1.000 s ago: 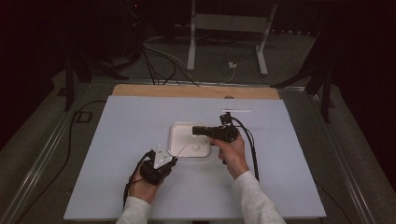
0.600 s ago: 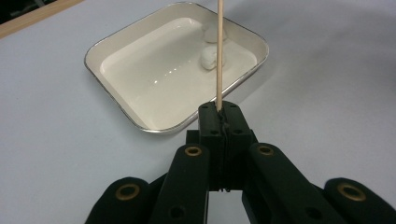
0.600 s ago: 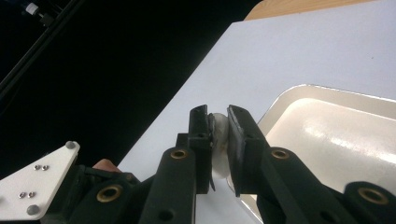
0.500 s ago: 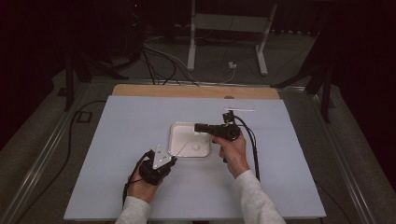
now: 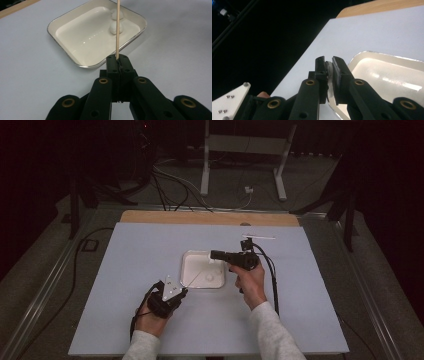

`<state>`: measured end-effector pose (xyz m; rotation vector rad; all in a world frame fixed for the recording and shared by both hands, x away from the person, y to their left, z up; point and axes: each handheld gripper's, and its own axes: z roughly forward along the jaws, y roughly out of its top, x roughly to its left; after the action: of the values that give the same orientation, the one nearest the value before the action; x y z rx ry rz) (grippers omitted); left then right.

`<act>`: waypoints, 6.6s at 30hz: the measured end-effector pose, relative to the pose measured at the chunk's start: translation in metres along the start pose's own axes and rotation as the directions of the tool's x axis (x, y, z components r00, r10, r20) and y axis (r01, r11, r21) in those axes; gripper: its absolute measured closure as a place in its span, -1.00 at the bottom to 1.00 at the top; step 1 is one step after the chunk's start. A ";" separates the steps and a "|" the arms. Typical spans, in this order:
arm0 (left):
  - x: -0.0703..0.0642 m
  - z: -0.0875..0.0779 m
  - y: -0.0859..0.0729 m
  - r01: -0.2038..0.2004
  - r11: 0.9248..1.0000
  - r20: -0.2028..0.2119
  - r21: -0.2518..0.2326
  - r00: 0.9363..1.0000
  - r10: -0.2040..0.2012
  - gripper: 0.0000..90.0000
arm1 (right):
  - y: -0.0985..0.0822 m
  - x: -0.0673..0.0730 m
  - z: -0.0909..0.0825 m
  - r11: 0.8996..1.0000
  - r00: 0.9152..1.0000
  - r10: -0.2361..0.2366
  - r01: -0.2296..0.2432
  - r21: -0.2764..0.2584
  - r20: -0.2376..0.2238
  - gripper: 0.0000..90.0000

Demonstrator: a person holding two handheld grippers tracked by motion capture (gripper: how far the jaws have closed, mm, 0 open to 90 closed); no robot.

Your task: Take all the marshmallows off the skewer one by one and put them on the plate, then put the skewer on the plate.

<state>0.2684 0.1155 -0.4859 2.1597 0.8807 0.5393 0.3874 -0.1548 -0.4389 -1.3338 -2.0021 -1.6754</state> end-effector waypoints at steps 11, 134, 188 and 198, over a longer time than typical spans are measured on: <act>0.009 -0.005 -0.001 0.053 0.998 -0.022 -0.029 0.998 -0.054 1.00 | 0.015 -0.008 -0.032 0.998 0.997 -0.045 0.047 -0.037 0.061 0.83; 0.028 0.072 0.043 0.428 0.903 -0.036 0.042 0.903 -0.427 -0.22 | -0.059 0.006 -0.082 0.945 0.902 -0.303 0.325 -0.022 0.306 -0.97; 0.058 -0.104 -0.068 0.207 0.885 -0.151 -0.418 0.944 -0.292 -0.98 | -0.122 -0.029 -0.187 0.887 0.793 -0.343 0.449 -0.103 0.503 -0.98; 0.064 -0.107 -0.076 0.219 0.878 -0.162 -0.426 0.936 -0.312 -0.98 | -0.123 -0.032 -0.189 0.892 0.788 -0.339 0.443 -0.091 0.513 -0.98</act>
<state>0.2156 0.2503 -0.4679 1.5918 1.0671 0.7628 0.2446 -0.3272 -0.4805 -1.6275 -2.6063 -1.9131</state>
